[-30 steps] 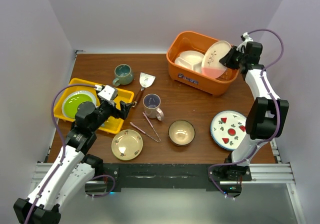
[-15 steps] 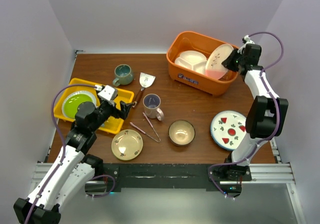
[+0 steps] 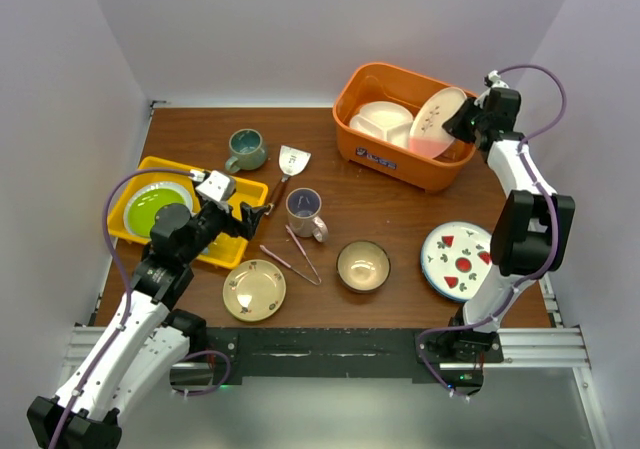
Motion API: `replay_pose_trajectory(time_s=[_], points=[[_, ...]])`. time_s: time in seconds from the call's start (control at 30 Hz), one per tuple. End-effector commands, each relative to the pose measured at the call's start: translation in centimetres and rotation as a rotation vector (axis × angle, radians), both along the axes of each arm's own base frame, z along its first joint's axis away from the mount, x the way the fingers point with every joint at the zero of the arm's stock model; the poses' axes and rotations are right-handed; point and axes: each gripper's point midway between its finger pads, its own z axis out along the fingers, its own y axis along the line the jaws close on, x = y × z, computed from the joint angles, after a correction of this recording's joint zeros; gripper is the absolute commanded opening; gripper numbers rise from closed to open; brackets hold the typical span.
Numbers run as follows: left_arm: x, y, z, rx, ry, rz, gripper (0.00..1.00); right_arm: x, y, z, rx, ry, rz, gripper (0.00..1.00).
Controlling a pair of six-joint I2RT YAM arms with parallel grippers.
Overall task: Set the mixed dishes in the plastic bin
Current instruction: Place the plate in the plastic bin.
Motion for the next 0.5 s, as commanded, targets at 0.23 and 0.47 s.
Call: replay_pose_trajectory(time_s=[0.23, 0.47], points=[[0.1, -0.4, 1.0, -0.02, -0.043, -0.02, 0.88, -0.3, -2.1, 9.5, -0.088, -0.247, -0.074, 0.12], [0.1, -0.4, 1.1, -0.02, -0.044, -0.02, 0.88, 0.0, -2.3, 7.6, -0.089, -0.213, -0.081, 0.14]])
